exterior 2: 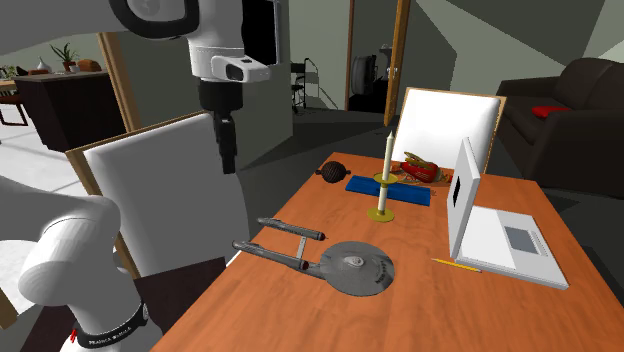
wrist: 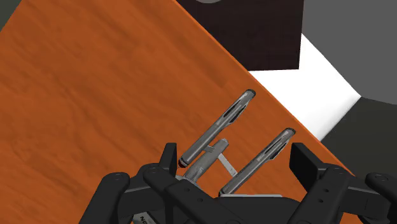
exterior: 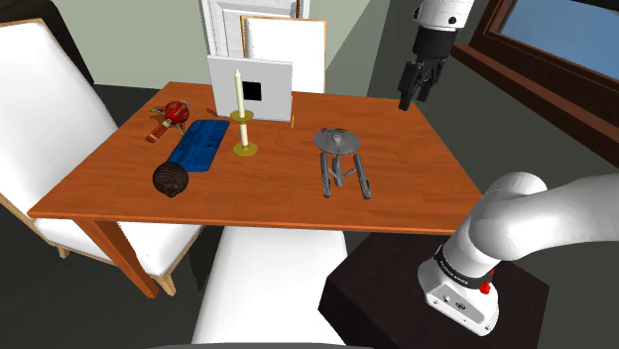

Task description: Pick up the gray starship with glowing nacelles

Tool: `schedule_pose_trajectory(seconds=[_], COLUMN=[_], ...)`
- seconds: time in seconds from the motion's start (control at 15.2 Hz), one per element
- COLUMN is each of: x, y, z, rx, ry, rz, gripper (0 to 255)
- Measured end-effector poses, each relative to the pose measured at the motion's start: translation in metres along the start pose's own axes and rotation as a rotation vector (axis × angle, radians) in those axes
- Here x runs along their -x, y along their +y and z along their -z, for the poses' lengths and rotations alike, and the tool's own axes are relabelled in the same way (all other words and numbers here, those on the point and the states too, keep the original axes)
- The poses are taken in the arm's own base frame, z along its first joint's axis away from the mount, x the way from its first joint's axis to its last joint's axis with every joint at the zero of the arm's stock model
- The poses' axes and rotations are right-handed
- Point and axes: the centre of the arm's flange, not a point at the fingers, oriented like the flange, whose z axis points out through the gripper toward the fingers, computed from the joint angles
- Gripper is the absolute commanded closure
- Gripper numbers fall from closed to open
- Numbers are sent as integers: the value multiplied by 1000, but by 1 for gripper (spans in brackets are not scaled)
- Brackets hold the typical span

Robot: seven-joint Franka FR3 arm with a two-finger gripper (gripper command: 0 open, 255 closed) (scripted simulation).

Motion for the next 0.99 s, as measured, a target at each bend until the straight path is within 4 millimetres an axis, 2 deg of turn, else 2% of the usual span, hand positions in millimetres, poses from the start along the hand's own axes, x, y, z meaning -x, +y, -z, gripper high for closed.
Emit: schedule_pose_trajectory(seconds=[0.07, 0.2, 0.33, 0.73, 0.99], x=[0, -9, -26, -76, -105], y=[0, 3, 8, 20, 37], z=[0, -13, -30, -93, -136], rx=[0, -4, -10, -29, -43], ry=[0, -4, -10, -26, -38], rz=[0, -30, -74, -220, -319], gripper=[0, 0, 0, 0, 0])
